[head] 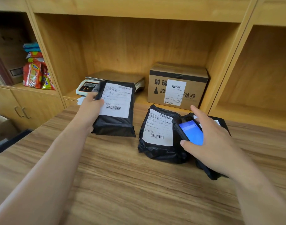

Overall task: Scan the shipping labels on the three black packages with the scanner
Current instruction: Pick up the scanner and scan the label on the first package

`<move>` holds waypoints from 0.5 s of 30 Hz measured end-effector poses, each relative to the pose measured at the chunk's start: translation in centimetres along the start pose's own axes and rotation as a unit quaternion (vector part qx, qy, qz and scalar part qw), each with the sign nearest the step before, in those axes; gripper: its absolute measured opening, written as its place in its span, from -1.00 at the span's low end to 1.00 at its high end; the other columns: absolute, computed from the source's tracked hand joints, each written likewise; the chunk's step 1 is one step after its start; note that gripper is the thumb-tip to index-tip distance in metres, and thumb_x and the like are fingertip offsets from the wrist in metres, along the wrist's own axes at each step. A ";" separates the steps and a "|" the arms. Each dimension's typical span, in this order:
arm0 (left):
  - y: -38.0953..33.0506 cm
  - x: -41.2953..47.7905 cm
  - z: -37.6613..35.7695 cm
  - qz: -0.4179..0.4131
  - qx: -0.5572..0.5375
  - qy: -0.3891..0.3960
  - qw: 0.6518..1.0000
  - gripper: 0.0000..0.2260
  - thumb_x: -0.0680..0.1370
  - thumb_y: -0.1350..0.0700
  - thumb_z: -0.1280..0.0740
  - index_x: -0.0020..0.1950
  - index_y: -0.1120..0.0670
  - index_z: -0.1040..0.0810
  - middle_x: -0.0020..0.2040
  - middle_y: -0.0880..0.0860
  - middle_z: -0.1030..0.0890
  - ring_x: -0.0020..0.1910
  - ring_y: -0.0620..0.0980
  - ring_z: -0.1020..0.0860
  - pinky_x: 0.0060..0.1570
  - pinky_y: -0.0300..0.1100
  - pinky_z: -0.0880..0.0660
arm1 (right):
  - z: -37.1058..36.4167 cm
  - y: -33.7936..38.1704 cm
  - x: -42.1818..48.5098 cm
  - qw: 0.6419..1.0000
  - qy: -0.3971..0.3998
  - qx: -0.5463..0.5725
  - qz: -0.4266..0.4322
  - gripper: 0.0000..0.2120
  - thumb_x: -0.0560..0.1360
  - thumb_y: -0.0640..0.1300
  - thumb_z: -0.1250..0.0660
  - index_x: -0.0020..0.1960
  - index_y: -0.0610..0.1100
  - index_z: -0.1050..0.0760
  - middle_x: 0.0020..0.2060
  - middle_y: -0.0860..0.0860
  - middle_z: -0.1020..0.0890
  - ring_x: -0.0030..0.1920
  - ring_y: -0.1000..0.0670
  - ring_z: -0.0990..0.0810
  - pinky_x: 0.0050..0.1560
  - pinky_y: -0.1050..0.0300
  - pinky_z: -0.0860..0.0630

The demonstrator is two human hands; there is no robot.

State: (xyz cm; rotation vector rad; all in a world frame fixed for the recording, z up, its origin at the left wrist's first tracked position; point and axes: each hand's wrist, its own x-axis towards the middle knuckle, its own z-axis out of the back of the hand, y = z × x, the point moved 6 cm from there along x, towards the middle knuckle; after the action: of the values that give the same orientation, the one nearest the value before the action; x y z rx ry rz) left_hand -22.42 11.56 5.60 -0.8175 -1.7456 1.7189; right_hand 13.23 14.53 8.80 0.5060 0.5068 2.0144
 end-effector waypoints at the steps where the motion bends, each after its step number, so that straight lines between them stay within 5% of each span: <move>1: -0.6 -0.3 0.0 -0.011 -0.006 -0.006 1.000 -0.75 0.65 0.21 -0.19 0.27 -0.05 -0.45 0.17 0.09 -0.68 0.13 0.12 -0.68 0.15 0.15 -0.62 | -0.1 0.0 0.0 1.000 0.000 0.000 0.002 -0.07 0.47 0.07 -0.45 0.60 0.33 0.11 0.55 0.21 -0.21 0.50 0.09 -0.19 0.19 0.17 -0.20; 5: -2.2 -1.4 -0.2 -0.049 -0.028 -0.008 0.998 -0.60 0.61 0.20 -0.21 0.40 -0.14 -0.38 0.21 0.03 -0.64 0.17 0.10 -0.67 0.19 0.18 -0.61 | -0.5 0.2 0.0 1.000 0.001 0.002 0.012 -0.09 0.48 0.13 -0.42 0.57 0.39 0.15 0.55 0.24 -0.18 0.50 0.09 -0.23 0.20 0.14 -0.24; 9: -3.4 -2.6 -1.1 -0.071 -0.011 0.008 0.997 -0.40 0.61 0.16 -0.29 0.60 -0.18 -0.21 0.16 -0.06 -0.61 0.00 0.00 -0.72 0.01 0.06 -0.69 | -0.6 0.6 -0.2 1.000 -0.005 0.011 0.023 -0.12 0.49 0.17 -0.40 0.53 0.44 0.17 0.55 0.30 -0.14 0.51 0.12 -0.19 0.27 0.09 -0.26; 15: -3.4 -3.4 -2.6 -0.083 -0.020 0.018 0.996 -0.39 0.56 0.19 -0.30 0.57 -0.19 -0.27 0.17 -0.01 -0.65 -0.03 0.09 -0.74 -0.05 0.18 -0.69 | -0.4 1.8 -0.8 0.999 0.006 0.006 0.053 -0.09 0.50 0.12 -0.41 0.56 0.40 0.18 0.55 0.34 -0.12 0.53 0.17 -0.13 0.32 0.12 -0.23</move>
State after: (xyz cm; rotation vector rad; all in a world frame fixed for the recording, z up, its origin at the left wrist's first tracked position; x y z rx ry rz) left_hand -18.34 10.77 9.16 -0.6958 -1.7756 1.5564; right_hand 12.10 12.97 9.30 0.5379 0.5082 2.1189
